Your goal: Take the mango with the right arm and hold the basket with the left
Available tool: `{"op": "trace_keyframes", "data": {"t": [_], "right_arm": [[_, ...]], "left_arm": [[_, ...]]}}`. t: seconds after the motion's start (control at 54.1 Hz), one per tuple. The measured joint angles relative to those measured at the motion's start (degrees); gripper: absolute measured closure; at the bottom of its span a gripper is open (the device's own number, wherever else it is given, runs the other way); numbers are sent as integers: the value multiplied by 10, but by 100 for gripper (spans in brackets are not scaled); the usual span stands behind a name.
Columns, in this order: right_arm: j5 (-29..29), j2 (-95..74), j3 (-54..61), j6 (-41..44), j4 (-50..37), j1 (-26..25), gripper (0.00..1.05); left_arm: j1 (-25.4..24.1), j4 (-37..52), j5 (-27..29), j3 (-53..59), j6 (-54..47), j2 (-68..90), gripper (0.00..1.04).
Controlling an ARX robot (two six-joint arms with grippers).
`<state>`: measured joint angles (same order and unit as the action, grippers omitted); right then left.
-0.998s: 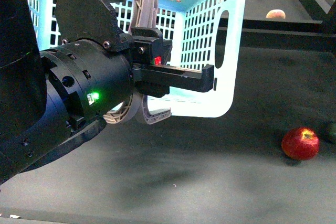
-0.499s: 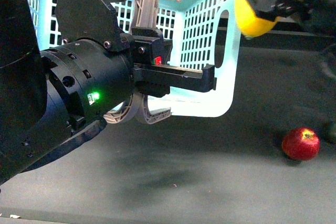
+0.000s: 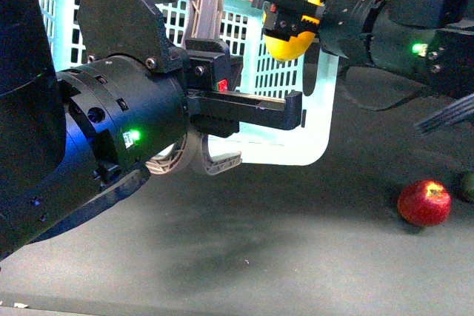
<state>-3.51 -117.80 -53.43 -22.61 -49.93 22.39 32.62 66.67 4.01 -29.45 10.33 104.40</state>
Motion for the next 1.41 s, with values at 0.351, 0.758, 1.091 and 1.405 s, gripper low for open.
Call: {"op": "trace_keyframes", "data": {"t": [0.351, 0.758, 1.091, 1.405], "right_arm": [[24, -40, -57, -2, 24, 23, 26], [32, 136, 88, -8, -31, -8, 8], [61, 417, 283, -6, 26, -91, 8], [71, 716, 421, 3, 184, -155, 8]], "left_arm": [[0, 0, 0, 0, 0, 0, 99], [0, -1, 0, 1, 4, 5, 99], [0, -1, 1, 1, 2, 5, 99], [0, -1, -3, 1, 3, 5, 99]]}}
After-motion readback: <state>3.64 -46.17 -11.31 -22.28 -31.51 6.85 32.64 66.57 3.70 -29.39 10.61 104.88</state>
